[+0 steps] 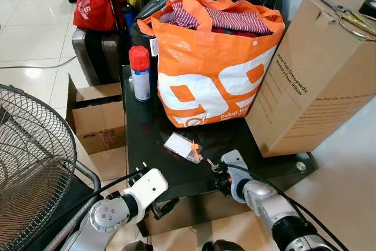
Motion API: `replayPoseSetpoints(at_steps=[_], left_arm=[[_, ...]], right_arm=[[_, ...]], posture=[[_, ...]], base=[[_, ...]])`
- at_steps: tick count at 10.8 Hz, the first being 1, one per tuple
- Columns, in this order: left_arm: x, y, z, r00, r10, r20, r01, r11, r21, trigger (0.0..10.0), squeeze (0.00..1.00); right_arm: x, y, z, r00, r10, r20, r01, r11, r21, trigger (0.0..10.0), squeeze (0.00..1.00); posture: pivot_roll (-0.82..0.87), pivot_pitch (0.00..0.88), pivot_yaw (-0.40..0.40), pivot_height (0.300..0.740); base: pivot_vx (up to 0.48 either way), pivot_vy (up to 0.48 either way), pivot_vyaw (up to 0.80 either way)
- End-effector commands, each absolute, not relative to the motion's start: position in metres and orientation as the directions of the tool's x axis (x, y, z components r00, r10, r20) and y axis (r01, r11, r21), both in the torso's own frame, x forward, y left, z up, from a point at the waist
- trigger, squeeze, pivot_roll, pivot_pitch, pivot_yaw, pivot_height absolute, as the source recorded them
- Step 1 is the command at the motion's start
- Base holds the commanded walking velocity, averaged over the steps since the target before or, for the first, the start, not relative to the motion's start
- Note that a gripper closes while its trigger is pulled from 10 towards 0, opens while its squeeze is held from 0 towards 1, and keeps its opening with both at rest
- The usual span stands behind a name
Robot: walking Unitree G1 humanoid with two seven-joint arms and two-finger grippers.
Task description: Hang keys on a hook
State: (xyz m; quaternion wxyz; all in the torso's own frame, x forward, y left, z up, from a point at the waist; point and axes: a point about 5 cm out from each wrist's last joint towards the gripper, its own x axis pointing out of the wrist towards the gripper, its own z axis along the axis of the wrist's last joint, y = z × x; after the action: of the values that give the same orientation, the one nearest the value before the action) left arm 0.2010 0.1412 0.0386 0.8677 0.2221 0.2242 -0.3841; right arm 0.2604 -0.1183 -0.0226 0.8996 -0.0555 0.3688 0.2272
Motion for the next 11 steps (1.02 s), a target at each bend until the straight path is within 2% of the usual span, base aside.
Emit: replayPoseSetpoints(at_steps=[1,6,11], left_arm=[[0.2013,0.1384,0.0423,0.606,-0.575,-0.550,0.771,0.596,0.225,10.0,0.00],[0.2018,0.1374,0.0427,0.605,-0.575,-0.550,0.771,0.596,0.224,10.0,0.00],[0.2033,0.1358,0.0422,0.606,-0.576,-0.549,0.771,0.596,0.226,10.0,0.00]], right_arm=[[0.2645,-0.1225,-0.0211,0.638,0.349,-0.686,-0.422,0.904,0.068,1.5,0.00],[0.2662,-0.1243,-0.0232,0.647,0.318,-0.693,-0.397,0.917,0.050,0.4,0.00],[0.2663,-0.1272,-0.0240,0.639,0.319,-0.700,-0.407,0.912,0.044,0.0,0.00]], posture=[[-0.09,0.081,-0.077,0.740],[-0.09,0.082,-0.075,0.740],[-0.09,0.076,-0.076,0.740]], base=[[0.000,0.000,0.00],[0.000,0.000,0.00],[0.000,0.000,0.00]])
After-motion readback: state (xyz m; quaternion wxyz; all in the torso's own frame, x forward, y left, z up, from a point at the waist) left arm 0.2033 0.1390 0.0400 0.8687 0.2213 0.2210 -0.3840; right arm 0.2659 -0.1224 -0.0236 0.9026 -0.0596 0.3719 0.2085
